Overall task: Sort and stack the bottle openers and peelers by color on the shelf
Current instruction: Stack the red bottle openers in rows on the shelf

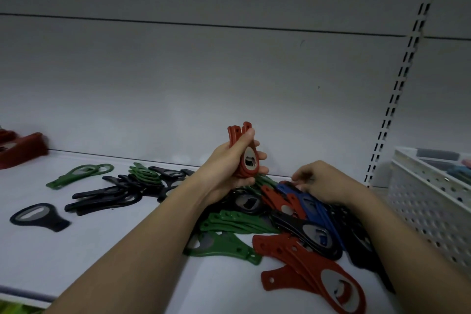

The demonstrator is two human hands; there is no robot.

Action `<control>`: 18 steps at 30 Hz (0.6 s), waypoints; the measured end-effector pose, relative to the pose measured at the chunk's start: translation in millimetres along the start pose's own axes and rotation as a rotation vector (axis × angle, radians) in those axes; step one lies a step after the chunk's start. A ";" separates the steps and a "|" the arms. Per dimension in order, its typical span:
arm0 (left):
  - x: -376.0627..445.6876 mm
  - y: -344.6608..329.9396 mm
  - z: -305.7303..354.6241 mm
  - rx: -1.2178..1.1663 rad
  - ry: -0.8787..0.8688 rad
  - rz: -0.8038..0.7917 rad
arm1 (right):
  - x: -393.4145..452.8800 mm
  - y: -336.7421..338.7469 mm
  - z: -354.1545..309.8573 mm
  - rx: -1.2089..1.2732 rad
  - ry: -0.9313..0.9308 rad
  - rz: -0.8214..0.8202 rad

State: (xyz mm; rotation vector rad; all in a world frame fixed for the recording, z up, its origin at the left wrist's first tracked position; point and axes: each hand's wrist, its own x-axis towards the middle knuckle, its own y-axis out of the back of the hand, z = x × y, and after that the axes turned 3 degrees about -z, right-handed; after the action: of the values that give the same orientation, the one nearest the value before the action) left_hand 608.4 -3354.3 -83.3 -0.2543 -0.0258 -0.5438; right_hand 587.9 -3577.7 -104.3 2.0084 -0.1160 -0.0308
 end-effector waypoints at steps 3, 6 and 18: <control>0.2 -0.5 -0.1 -0.088 0.033 -0.005 | -0.9 1.0 2.4 0.000 -0.042 0.004; -0.5 -0.1 -1.4 -0.151 0.008 -0.018 | -4.6 4.4 3.2 0.005 -0.067 0.012; 3.5 6.2 -2.2 -0.117 -0.018 0.045 | -13.9 17.9 -7.2 0.308 -0.103 0.231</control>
State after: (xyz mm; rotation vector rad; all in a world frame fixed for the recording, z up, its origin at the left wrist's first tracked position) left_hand 614.4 -3351.5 -86.6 -0.3727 -0.0058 -0.4986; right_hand 573.4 -3577.5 -85.5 2.2880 -0.4408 0.0328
